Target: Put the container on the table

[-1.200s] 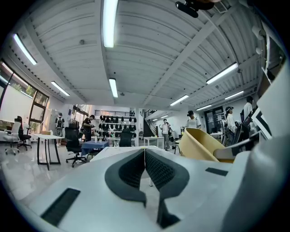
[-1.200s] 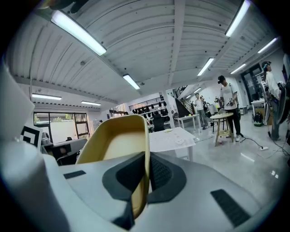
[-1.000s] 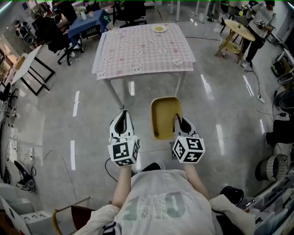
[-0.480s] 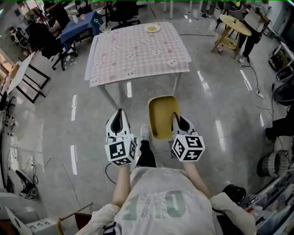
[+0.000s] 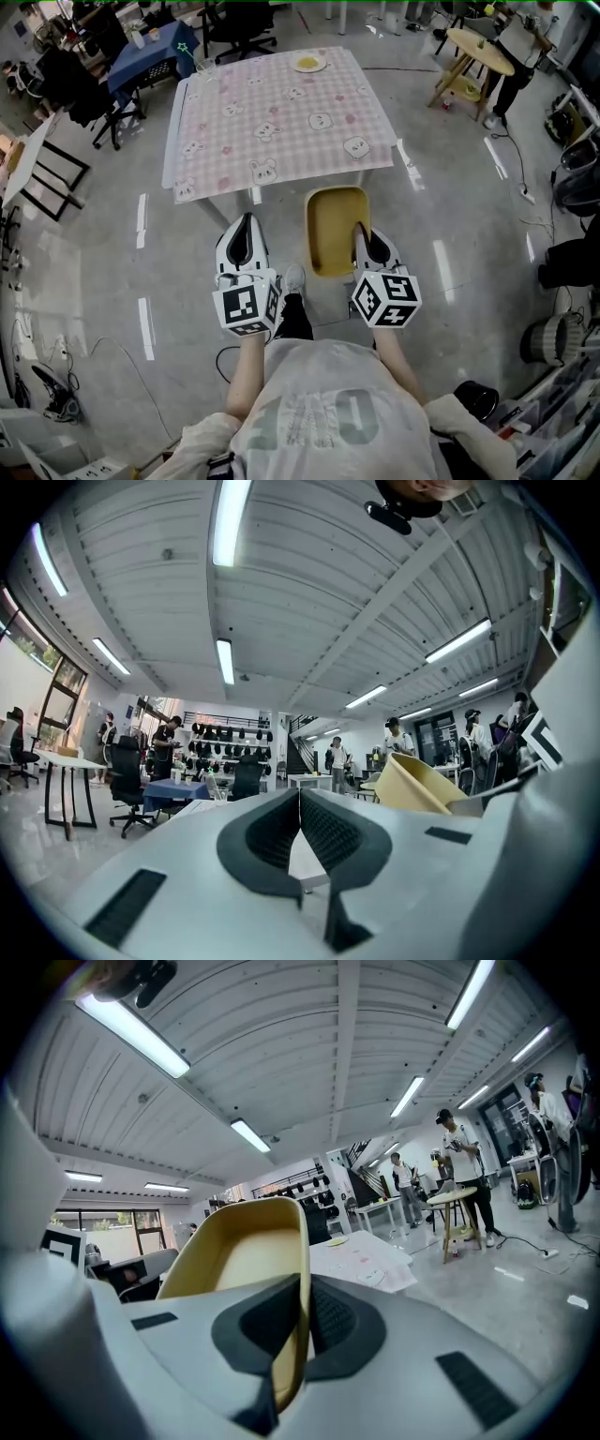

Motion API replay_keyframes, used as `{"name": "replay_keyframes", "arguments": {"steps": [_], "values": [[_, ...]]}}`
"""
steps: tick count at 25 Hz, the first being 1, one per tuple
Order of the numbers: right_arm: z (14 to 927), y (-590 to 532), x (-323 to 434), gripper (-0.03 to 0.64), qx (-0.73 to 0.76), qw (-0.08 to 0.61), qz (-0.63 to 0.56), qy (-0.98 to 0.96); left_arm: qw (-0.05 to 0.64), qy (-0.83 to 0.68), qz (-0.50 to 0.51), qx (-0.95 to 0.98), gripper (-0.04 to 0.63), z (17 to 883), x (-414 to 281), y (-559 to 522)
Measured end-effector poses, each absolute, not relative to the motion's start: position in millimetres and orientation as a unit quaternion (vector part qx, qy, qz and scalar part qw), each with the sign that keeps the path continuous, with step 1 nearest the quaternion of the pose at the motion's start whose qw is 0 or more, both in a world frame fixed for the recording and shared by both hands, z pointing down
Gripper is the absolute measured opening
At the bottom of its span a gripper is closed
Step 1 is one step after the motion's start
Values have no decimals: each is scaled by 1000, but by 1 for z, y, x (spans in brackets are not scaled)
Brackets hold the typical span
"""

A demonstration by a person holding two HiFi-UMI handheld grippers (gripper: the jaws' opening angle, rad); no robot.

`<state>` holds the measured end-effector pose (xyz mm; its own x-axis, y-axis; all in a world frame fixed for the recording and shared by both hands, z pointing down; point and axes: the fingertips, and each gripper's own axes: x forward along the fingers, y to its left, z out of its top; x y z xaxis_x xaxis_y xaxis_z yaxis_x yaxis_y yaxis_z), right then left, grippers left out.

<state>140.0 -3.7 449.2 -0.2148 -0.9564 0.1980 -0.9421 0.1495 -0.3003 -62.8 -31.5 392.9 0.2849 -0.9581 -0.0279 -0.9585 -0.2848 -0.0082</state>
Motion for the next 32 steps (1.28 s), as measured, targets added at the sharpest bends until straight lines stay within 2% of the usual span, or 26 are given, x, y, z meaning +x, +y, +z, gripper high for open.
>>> {"name": "replay_keyframes", "arguments": {"steps": [17,32], "values": [[431,-225,92,31,-655,7,-202,729,33,565,16,-824,29,372,-110,-268],[440,-310,61,31,-627,-2,-196,754,32,592,14,-805,29,385,-133,-332]]}}
